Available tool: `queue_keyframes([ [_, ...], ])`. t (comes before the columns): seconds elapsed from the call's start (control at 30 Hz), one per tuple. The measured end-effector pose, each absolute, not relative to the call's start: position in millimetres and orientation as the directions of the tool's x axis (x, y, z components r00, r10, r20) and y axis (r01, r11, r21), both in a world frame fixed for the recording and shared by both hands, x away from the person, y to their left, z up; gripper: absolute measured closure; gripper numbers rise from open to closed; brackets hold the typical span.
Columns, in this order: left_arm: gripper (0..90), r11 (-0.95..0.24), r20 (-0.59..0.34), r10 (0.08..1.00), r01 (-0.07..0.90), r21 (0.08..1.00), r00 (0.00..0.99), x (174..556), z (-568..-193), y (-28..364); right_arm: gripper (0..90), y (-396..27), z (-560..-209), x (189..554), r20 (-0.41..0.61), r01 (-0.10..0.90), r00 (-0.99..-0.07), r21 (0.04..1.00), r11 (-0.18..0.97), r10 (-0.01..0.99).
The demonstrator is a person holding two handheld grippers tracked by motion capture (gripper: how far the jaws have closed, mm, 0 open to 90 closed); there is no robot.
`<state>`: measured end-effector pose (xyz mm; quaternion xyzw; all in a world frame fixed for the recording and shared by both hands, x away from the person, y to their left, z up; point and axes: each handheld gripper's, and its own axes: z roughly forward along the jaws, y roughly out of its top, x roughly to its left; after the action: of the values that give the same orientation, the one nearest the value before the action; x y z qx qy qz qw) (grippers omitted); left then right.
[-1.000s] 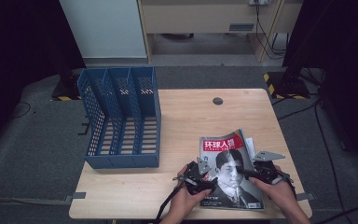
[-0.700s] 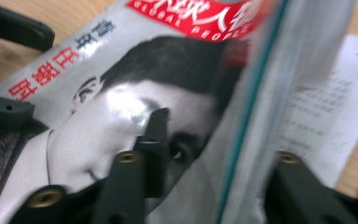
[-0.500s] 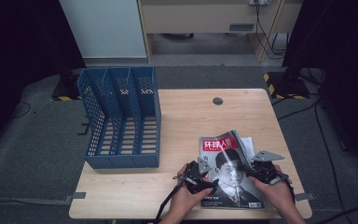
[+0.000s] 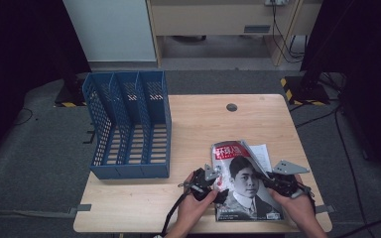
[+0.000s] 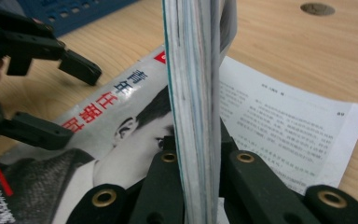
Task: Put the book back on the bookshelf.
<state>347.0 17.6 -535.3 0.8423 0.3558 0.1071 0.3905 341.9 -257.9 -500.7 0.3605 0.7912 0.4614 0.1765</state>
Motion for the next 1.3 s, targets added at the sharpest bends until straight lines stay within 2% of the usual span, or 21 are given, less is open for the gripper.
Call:
queue_keyframes([
  [0.27,6.1,-0.376,-0.218,0.640,0.548,0.747,0.736,353.9,-536.0,20.0,87.9,-266.1,-493.3,338.6,0.161,0.387,-0.711,0.902,0.190,0.685],
  [0.57,6.5,-0.401,-0.195,0.636,0.536,0.743,0.747,353.1,-535.7,16.9,86.2,-261.0,-510.7,348.9,0.193,0.470,-0.665,0.859,0.203,0.721],
  [0.77,6.6,-0.444,-0.137,0.641,0.510,0.737,0.755,351.2,-535.6,11.6,77.9,-255.3,-522.7,352.7,0.163,0.525,-0.630,0.810,0.262,0.760],
  [0.87,7.2,-0.445,-0.128,0.648,0.509,0.737,0.751,351.8,-535.4,11.0,63.8,-253.9,-527.0,354.4,0.154,0.550,-0.609,0.789,0.274,0.778],
  [0.9,9.4,-0.443,-0.123,0.654,0.509,0.738,0.747,352.0,-535.3,11.1,52.3,-253.8,-527.6,355.0,0.145,0.563,-0.591,0.778,0.278,0.793],
  [1.03,19.7,-0.441,-0.097,0.671,0.500,0.745,0.735,352.6,-534.9,11.9,25.4,-257.9,-529.0,356.0,0.102,0.604,-0.528,0.742,0.289,0.843],
  [1.1,23.3,-0.441,-0.090,0.673,0.496,0.748,0.734,352.9,-534.7,13.2,19.5,-263.2,-526.4,356.0,0.073,0.610,-0.495,0.738,0.287,0.866],
  [1.17,26.5,-0.435,-0.090,0.679,0.498,0.750,0.729,353.0,-534.7,13.9,17.5,-268.1,-525.6,355.2,0.096,0.627,-0.488,0.730,0.272,0.868],
  [1.3,35.4,-0.416,-0.095,0.696,0.508,0.754,0.712,354.2,-534.4,13.1,9.8,-267.2,-529.7,351.1,0.094,0.647,-0.514,0.695,0.314,0.853],
])
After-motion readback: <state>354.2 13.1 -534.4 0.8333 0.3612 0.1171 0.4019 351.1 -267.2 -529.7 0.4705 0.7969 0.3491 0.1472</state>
